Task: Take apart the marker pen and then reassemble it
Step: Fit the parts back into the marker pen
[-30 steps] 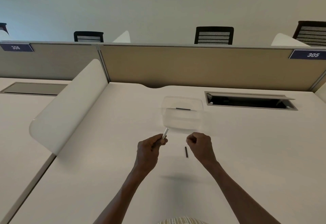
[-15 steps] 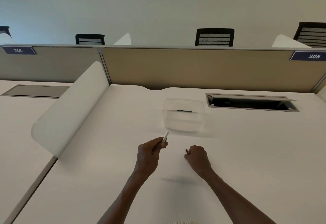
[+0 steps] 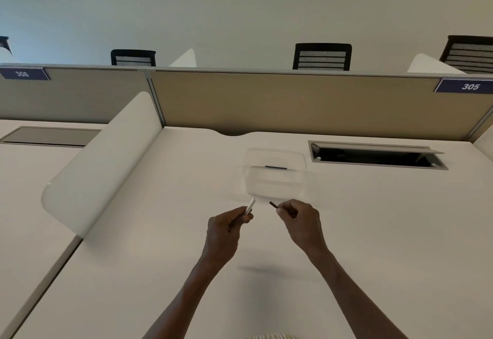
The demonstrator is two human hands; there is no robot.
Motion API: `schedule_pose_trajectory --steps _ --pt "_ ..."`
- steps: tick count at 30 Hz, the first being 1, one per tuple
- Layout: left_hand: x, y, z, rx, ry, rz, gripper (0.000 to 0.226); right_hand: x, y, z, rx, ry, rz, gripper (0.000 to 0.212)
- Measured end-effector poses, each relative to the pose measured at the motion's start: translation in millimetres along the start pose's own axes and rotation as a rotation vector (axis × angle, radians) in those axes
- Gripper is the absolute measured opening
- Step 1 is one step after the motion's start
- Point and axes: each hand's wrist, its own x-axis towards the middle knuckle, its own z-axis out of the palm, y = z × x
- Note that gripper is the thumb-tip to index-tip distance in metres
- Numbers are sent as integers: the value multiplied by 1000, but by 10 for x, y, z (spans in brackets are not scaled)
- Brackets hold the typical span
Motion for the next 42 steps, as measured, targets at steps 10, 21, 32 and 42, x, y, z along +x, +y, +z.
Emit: schedule_pose_trajectory --steps 10,21,32,42 --pt "-8 27 24 -9 -3 47 19 -115 -446 -248 80 98 -313 7" --pt "14 -10 33 -42 0 72 20 -123 -487 -284 -48 49 -439 7" --pt "-3 -59 32 56 -82 135 23 -22 -477 -371 -446 -69 -659 14" --pt "-12 15 20 106 -89 222 23 -9 -465 -340 -283 -231 -592 14"
